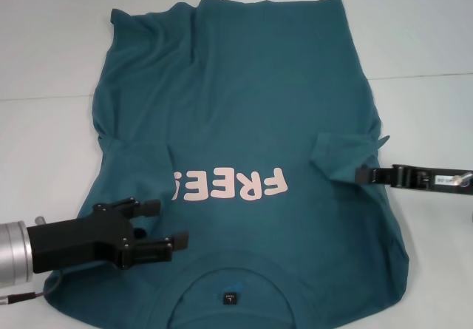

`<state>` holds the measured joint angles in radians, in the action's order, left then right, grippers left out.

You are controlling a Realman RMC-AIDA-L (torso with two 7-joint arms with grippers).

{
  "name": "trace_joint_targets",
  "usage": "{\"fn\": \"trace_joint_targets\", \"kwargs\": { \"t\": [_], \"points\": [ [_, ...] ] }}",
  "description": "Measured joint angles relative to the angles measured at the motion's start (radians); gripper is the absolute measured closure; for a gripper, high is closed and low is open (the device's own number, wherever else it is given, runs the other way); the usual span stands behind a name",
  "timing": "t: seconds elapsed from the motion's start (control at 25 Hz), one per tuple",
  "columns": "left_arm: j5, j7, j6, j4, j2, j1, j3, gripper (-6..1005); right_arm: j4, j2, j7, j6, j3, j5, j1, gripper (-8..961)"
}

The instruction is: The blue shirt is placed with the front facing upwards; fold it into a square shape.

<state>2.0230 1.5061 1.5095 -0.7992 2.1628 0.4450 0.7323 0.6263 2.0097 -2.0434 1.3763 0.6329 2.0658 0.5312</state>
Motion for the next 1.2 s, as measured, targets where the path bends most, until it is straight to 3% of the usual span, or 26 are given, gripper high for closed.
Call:
{"fn": "trace_joint_targets", "kwargs": {
  "t": [0.24,0.44,1.08,1.2],
  "points": [
    [0.000,0.004,0.000,0.000,0.000,0.004,0.000,96,-0.003,0.018,0.001,0.005,0.044,0.063,0.025,887],
    [0.000,0.002,-0.001,0.000,0.000,0.005,-0.003,96,0.002,0.013,0.005,0.028,0.058,0.068,0.022,850],
    [0.000,0.005,-0.012,0.002,0.000,0.004,-0.001,97,0.009,-0.014,0.026,0.102,0.045,0.030,0.020,145],
    [0.000,0.005,-0.012,0.002,0.000,0.004,0.000,97,0.009,-0.014,0.026,0.079,0.038,0.028,0.022,111]
  ]
}}
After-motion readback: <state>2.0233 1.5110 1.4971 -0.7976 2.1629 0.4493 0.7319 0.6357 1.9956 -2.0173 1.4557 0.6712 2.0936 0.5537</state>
